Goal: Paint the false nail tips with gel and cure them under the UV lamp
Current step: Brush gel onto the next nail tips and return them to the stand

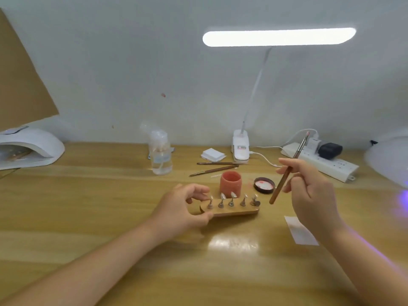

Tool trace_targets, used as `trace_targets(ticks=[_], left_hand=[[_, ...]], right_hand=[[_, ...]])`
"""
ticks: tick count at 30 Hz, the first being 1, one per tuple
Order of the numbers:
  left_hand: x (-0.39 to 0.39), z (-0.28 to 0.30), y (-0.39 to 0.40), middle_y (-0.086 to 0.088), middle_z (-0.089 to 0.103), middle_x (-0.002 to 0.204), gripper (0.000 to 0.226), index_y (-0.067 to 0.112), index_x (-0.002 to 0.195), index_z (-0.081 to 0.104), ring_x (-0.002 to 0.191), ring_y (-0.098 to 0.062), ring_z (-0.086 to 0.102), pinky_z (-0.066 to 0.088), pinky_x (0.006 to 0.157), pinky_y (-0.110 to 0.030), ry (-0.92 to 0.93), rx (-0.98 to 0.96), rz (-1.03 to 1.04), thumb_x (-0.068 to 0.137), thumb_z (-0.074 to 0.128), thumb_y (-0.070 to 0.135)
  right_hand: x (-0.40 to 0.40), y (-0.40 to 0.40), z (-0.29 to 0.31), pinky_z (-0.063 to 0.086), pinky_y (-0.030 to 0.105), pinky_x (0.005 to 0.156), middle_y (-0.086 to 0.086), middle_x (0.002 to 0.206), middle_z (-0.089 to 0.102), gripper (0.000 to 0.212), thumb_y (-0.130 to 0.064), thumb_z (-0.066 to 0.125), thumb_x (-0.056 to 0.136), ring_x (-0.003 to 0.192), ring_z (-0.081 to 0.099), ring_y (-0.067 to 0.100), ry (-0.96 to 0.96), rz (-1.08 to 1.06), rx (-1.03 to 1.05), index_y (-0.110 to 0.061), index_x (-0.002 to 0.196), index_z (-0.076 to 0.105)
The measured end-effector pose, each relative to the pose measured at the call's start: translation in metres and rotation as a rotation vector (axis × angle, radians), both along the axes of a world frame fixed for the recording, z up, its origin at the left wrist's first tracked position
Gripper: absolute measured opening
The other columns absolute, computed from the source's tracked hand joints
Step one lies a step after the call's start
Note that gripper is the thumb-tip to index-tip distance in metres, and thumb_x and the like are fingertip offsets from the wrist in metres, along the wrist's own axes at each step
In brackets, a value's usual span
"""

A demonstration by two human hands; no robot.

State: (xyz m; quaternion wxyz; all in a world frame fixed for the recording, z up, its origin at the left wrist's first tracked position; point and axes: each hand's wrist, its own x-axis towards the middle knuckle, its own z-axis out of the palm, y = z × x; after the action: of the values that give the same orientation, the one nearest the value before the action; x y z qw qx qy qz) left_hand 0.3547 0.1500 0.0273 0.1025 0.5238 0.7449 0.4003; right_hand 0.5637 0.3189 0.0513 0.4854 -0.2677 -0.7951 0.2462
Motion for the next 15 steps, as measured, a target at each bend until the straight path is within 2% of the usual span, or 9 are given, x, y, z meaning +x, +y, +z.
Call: trace_targets(ticks=[2,4,7,10,12,15], left_hand=[[0.006,-0.002,0.012,0.034,0.062,0.093,0.055,0.046,0.116,0.053,0.101,0.002,0.048,0.036,0.087,-0.014,0.098,-0.046,-0.022,0.070,0.082,0.038],[0.006,-0.006,0.016,0.041,0.056,0.095,0.070,0.037,0.135,0.046,0.104,0.007,0.040,0.026,0.094,-0.020,0.213,-0.093,-0.028,0.073,0.077,0.046],[0.003,-0.012,0.012,0.049,0.043,0.100,0.089,0.033,0.148,0.028,0.105,0.008,0.032,0.015,0.093,-0.019,0.325,-0.157,-0.051,0.074,0.069,0.061],[0.004,-0.013,0.005,0.045,0.040,0.108,0.091,0.033,0.149,0.030,0.104,0.004,0.033,0.016,0.094,-0.016,0.375,-0.161,-0.057,0.071,0.058,0.071],[0.006,-0.009,0.003,0.036,0.046,0.113,0.090,0.033,0.147,0.037,0.102,0.000,0.035,0.020,0.093,-0.018,0.457,-0.122,-0.039,0.068,0.049,0.075],[0.012,-0.004,0.000,0.030,0.058,0.104,0.074,0.027,0.130,0.057,0.095,-0.002,0.050,0.031,0.087,-0.022,0.492,0.153,-0.035,0.071,0.057,0.072]], right_hand=[[0.001,0.006,-0.002,0.050,0.032,0.065,-0.009,0.091,0.066,0.043,-0.014,0.031,0.083,0.072,0.060,0.008,0.021,0.004,-0.020,-0.032,0.110,0.060],[-0.002,0.009,-0.003,0.044,0.022,0.061,-0.007,0.088,0.065,0.042,-0.015,0.032,0.083,0.068,0.057,0.006,0.032,0.022,-0.042,-0.031,0.109,0.060],[-0.007,0.004,-0.002,0.039,0.012,0.059,-0.009,0.081,0.064,0.040,-0.015,0.034,0.084,0.065,0.057,0.002,0.048,0.078,-0.066,-0.030,0.109,0.061],[-0.011,-0.009,0.001,0.040,0.012,0.058,-0.007,0.081,0.066,0.042,-0.014,0.034,0.083,0.064,0.056,0.004,0.073,0.159,-0.096,-0.040,0.104,0.059],[-0.014,-0.017,0.004,0.040,0.017,0.055,-0.005,0.082,0.068,0.043,-0.015,0.034,0.082,0.057,0.052,0.006,0.094,0.210,-0.149,-0.044,0.103,0.058],[-0.018,-0.033,0.005,0.037,0.008,0.050,-0.010,0.086,0.072,0.047,-0.014,0.034,0.080,0.051,0.053,-0.001,0.081,0.365,-0.261,-0.037,0.108,0.063]])
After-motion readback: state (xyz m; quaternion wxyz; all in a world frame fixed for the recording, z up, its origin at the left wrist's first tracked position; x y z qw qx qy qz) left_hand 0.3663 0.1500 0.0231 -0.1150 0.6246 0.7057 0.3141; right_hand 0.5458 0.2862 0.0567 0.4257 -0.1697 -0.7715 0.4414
